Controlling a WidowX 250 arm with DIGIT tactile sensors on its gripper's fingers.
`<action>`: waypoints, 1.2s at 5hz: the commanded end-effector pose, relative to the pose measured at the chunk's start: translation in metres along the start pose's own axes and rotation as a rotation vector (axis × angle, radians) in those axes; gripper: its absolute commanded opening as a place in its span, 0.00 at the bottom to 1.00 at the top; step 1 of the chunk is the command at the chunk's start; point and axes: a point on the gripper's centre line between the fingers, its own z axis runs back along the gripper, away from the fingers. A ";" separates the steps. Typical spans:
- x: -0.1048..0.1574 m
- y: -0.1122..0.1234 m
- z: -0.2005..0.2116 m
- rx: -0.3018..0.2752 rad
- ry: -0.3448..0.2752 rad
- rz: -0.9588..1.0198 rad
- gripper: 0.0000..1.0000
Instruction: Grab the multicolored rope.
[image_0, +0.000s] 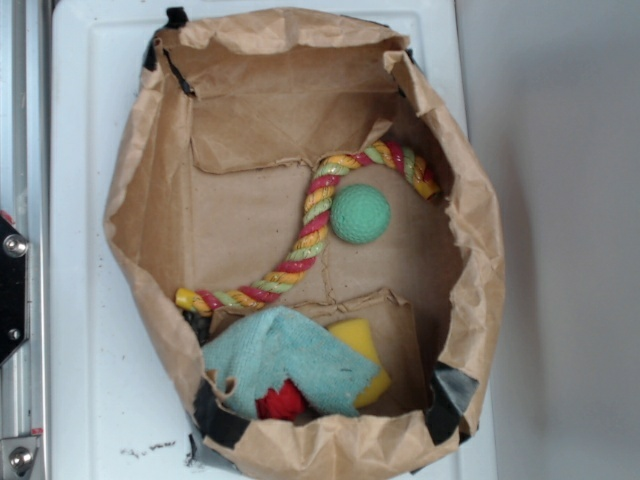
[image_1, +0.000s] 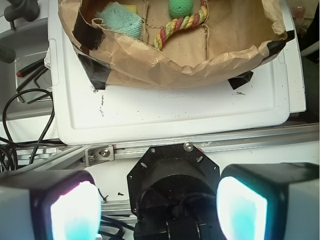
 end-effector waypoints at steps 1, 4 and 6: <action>0.000 0.000 0.000 0.000 0.000 0.000 1.00; 0.106 0.024 -0.053 -0.099 -0.150 0.170 1.00; 0.137 0.056 -0.087 -0.135 -0.137 0.293 1.00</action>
